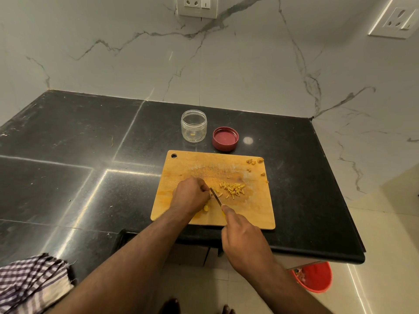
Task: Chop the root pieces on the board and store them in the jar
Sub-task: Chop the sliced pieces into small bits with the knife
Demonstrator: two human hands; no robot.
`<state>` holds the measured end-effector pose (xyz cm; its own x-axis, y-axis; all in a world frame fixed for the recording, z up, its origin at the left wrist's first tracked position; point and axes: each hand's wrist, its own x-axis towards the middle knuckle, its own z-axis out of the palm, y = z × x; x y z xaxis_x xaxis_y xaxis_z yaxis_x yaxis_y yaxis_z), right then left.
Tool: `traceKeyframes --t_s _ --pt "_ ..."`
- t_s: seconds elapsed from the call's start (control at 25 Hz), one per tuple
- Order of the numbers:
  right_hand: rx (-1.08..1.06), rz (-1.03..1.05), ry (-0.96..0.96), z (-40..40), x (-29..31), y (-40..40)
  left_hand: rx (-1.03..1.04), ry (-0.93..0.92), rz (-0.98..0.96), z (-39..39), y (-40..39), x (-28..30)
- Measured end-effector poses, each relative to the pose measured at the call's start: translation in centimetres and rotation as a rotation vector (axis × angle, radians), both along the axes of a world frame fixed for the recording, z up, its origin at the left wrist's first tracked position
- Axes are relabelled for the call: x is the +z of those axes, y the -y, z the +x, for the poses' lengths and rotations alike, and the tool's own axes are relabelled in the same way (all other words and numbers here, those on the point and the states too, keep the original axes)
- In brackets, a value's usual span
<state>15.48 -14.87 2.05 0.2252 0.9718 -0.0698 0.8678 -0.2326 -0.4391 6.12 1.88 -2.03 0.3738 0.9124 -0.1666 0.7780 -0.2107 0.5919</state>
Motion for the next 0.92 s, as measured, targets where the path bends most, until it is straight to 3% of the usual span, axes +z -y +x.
traceKeyframes --t_s 0.48,0.64,0.92 --pt "0.009 -0.01 0.028 0.3 0.7 2.4 0.001 0.027 -0.021 -0.1 -0.1 0.0" --pt "-0.024 0.002 -0.037 0.1 0.8 1.5 0.0 0.028 -0.014 -0.3 0.0 -0.2" --pt "0.032 -0.022 0.037 -0.1 -0.4 -0.6 0.026 0.03 -0.025 -0.2 0.0 -0.2"
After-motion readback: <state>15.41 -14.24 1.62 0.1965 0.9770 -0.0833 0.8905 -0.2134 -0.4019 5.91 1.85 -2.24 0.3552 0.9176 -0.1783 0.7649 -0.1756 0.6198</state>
